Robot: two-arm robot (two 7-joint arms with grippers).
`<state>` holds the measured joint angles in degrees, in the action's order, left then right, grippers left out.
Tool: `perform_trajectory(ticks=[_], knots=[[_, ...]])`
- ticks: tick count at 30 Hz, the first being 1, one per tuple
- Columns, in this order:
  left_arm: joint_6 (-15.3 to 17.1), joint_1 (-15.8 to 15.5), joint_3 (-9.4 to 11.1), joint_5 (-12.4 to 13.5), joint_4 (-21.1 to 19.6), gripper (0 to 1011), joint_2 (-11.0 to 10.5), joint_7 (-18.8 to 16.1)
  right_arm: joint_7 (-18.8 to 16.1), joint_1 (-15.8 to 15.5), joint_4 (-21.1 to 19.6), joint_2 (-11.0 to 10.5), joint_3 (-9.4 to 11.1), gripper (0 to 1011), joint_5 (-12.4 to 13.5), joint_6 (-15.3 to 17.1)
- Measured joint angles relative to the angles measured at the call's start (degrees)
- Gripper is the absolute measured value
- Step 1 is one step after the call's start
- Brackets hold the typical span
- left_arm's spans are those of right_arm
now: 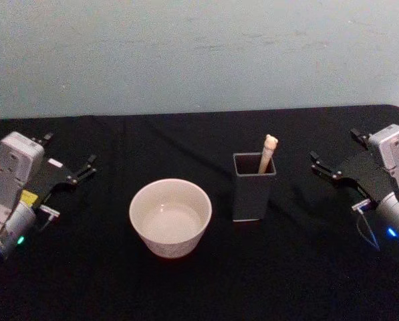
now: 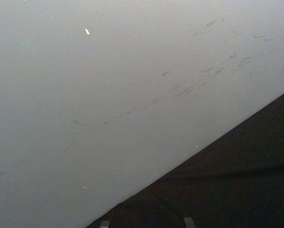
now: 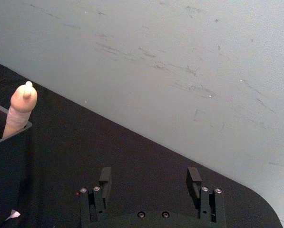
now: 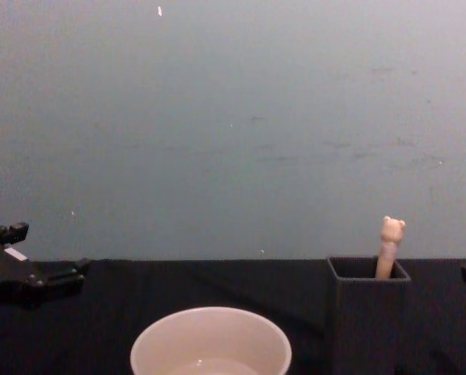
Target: Pick up the stirring spoon with one hand, stir inside the cup, then place it back in its original position.
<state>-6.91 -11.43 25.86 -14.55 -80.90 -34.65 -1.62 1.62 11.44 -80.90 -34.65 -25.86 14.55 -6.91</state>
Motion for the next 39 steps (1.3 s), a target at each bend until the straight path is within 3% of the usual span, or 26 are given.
perform_trajectory(ticks=[39], knots=[[0.0,0.0,0.0,0.0,0.0,1001,0.0,0.0,0.0,0.0,0.0,0.0,0.0,1000,0.0,0.0]])
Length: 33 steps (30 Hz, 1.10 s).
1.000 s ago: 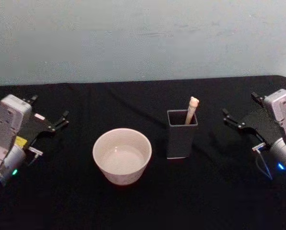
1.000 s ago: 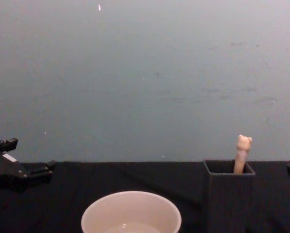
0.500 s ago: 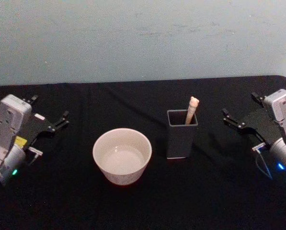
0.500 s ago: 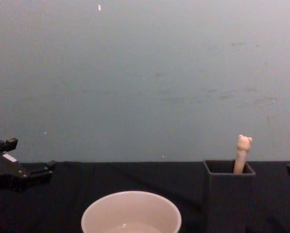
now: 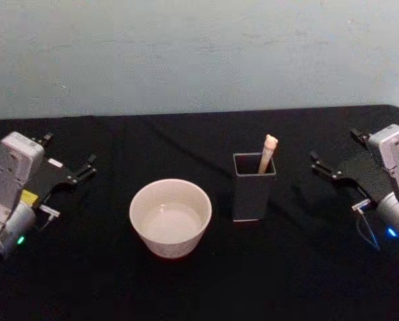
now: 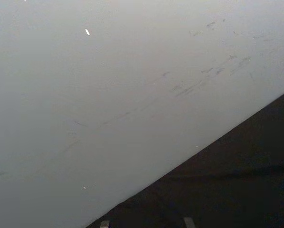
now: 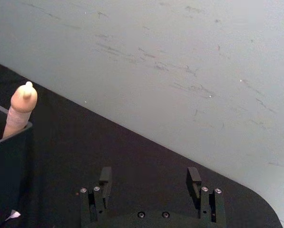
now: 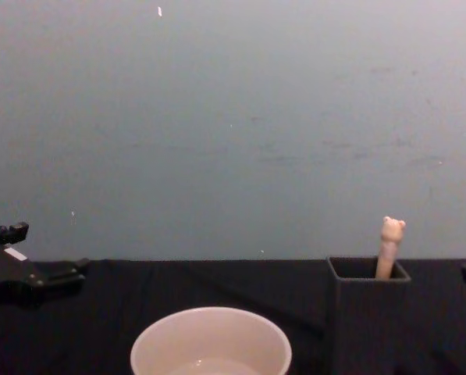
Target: Pick up the stirring spoon with one hand, stir inside the cup, then place it back in its original position.
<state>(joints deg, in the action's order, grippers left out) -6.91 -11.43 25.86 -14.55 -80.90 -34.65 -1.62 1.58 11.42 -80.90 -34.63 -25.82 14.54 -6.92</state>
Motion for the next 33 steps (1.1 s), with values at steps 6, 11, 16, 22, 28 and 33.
perform_trajectory(ticks=[6,11,16,22,28,33], knots=[[0.0,0.0,0.0,0.0,0.0,1001,0.0,0.0,-2.2,-0.5,-0.2,0.3,1.5,1000,1.3,-1.6],[0.0,0.0,0.0,0.0,0.0,1001,0.0,0.0,-7.0,-1.8,-2.0,-0.1,3.5,1000,5.5,-2.6],[0.0,0.0,0.0,0.0,0.0,1001,0.0,0.0,-12.8,-3.4,-4.2,-1.4,4.5,1000,9.6,-2.8],[0.0,0.0,0.0,0.0,0.0,1001,0.0,0.0,-19.2,-6.1,-7.8,-2.7,5.5,1000,14.1,-2.7],[0.0,0.0,0.0,0.0,0.0,1001,0.0,0.0,-24.3,-6.7,-9.4,-2.2,5.3,1000,16.4,-2.3],[0.0,0.0,0.0,0.0,0.0,1001,0.0,0.0,-25.3,-5.4,-8.5,-0.3,4.9,1000,16.7,-1.6]])
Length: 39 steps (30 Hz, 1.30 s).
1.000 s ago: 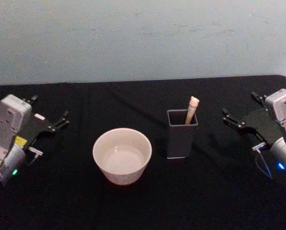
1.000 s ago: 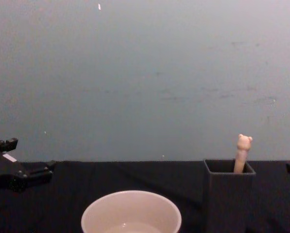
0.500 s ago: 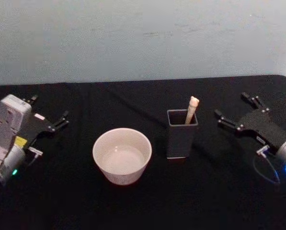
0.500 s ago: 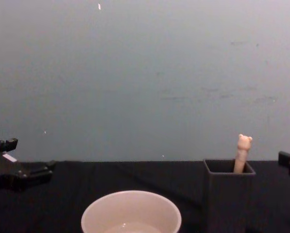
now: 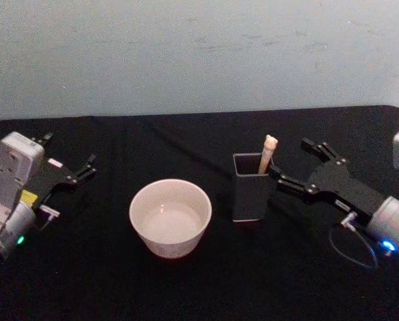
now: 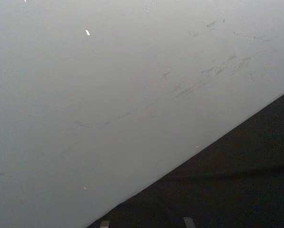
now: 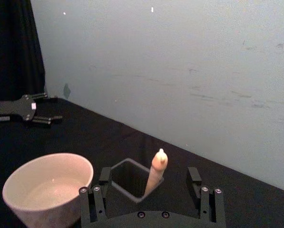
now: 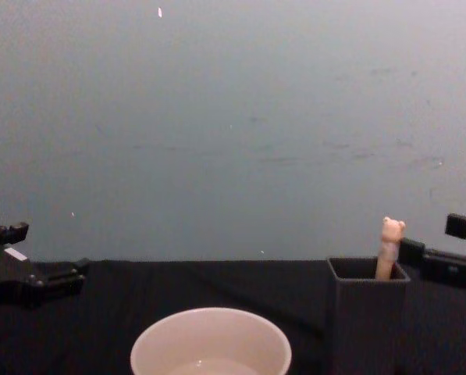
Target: Pick up the stirring spoon with one hand, stir inside the cup, then place it back in its original position.
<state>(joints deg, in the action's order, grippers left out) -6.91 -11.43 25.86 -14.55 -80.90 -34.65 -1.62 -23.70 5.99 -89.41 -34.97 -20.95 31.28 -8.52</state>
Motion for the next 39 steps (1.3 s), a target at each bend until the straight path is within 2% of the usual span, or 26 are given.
perform_trajectory(ticks=[3,9,18,28,39], knots=[[0.0,0.0,0.0,0.0,0.0,1001,0.0,0.0,-0.2,1.8,1.5,2.2,-0.3,1000,0.3,1.2],[0.0,0.0,0.0,0.0,0.0,1001,0.0,0.0,-0.1,4.4,4.0,5.1,-0.4,1000,0.2,3.0],[0.0,0.0,0.0,0.0,0.0,1001,0.0,0.0,-0.5,6.8,7.2,8.4,-0.1,1000,0.2,5.3],[0.0,0.0,0.0,0.0,0.0,1001,0.0,0.0,-1.2,7.9,10.0,10.6,0.7,1000,0.0,6.6],[0.0,0.0,0.0,0.0,0.0,1001,0.0,0.0,-1.5,8.4,10.8,11.6,1.3,1000,-0.5,7.8]])
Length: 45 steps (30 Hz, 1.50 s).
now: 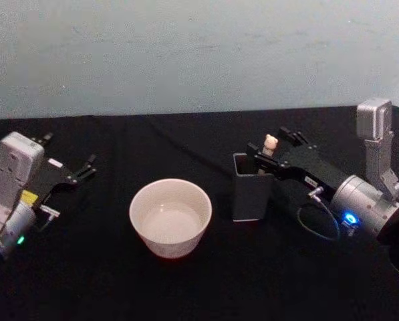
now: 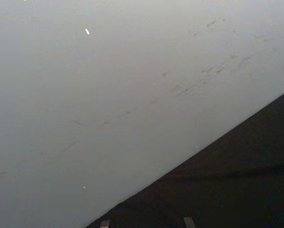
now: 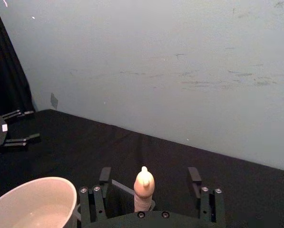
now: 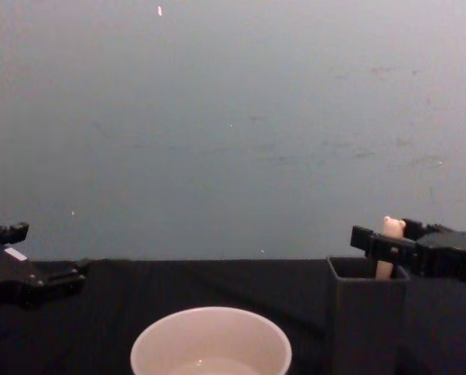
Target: Pick up the stirring spoon with one hand, stir inside the cup, then place it back in its original position.
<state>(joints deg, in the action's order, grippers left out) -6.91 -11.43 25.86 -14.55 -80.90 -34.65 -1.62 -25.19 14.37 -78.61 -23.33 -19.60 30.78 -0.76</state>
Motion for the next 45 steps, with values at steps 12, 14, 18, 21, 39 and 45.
perform_trajectory(ticks=[12,14,18,21,39,45], knots=[[0.0,0.0,0.0,0.0,0.0,1001,0.0,0.0,0.0,0.0,0.0,-0.1,-0.1,1000,-0.1,-0.1],[0.0,0.0,0.0,0.0,0.0,1001,0.0,0.0,0.0,0.0,0.0,-0.1,-0.1,979,-0.1,-0.1],[0.0,0.0,0.0,0.0,0.0,1001,0.0,0.0,0.0,0.0,0.0,-0.1,-0.1,889,-0.1,-0.1],[0.0,0.0,0.0,0.0,0.0,1001,0.0,0.0,0.0,0.0,0.0,-0.1,-0.2,810,-0.1,-0.2],[0.0,0.0,0.0,0.0,0.0,1001,0.0,0.0,0.0,0.0,0.0,-0.1,-0.2,287,-0.1,-0.3],[0.0,0.0,0.0,0.0,0.0,1001,0.0,0.0,0.0,0.0,0.0,-0.1,-0.2,214,-0.1,-0.3]])
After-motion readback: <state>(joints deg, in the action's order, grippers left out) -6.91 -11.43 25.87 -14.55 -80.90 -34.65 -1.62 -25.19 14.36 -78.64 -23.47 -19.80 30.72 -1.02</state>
